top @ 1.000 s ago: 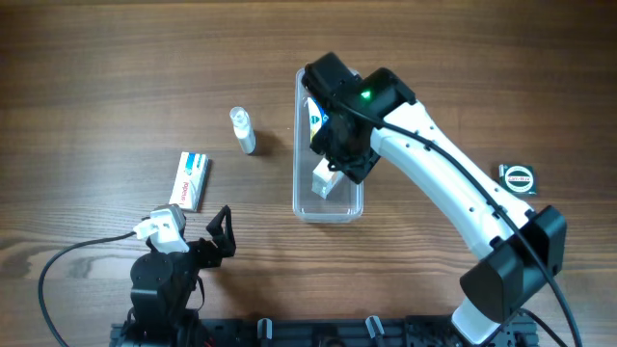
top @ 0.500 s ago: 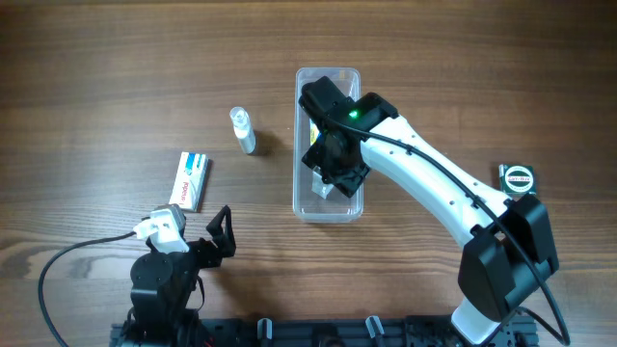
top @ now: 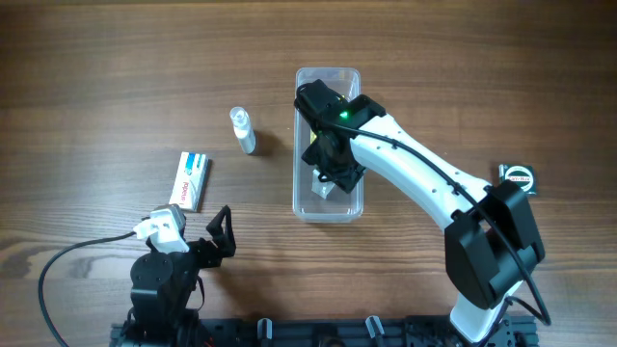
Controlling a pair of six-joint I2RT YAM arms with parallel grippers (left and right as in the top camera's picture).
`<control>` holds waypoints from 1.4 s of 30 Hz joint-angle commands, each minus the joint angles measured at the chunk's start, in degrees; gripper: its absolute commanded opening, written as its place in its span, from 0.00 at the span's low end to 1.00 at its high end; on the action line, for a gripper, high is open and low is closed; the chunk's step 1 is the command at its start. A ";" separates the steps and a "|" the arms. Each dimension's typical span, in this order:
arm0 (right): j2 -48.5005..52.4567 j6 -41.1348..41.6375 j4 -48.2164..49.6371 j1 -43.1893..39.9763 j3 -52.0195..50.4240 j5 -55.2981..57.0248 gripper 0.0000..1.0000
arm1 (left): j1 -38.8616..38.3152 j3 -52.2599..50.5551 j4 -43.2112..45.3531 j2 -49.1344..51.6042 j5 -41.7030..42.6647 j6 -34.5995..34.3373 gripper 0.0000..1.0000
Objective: Pack container
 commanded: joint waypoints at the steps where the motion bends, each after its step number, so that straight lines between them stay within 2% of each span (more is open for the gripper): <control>1: 1.14 -0.20 0.09 0.28 -0.48 2.58 0.53 | 0.46 -0.15 0.35 -0.24 -0.09 1.09 1.00; 4: 1.11 -0.22 0.09 0.26 -0.42 2.95 0.43 | 0.46 -0.17 0.35 -0.24 -0.09 1.09 1.00; 8: 1.11 -1.70 -0.74 0.26 0.61 2.93 0.38 | 0.46 -0.15 0.35 -0.24 -0.09 1.09 1.00; 14: -0.55 -5.44 -8.76 0.00 12.20 4.87 0.38 | 0.46 -0.15 0.35 -0.24 -0.09 1.09 1.00; 18: -1.70 -9.16 -8.55 -2.14 19.80 5.14 0.40 | 0.46 -0.15 0.35 -0.24 -0.09 1.09 1.00; 20: -1.68 -9.03 -6.01 -3.98 19.96 5.51 0.40 | 0.46 -0.15 0.35 -0.24 -0.09 1.09 1.00; 25: -1.16 -2.84 1.01 -5.55 19.91 5.44 0.40 | 0.46 -0.15 0.35 -0.24 -0.09 1.09 1.00; 38: 6.91 19.82 6.19 -5.46 19.80 6.32 0.40 | 0.46 -0.17 0.35 -0.24 -0.09 1.09 1.00; 42: 7.28 19.12 8.31 -5.46 19.80 9.68 0.43 | 0.46 -0.17 0.35 -0.24 -0.09 1.09 1.00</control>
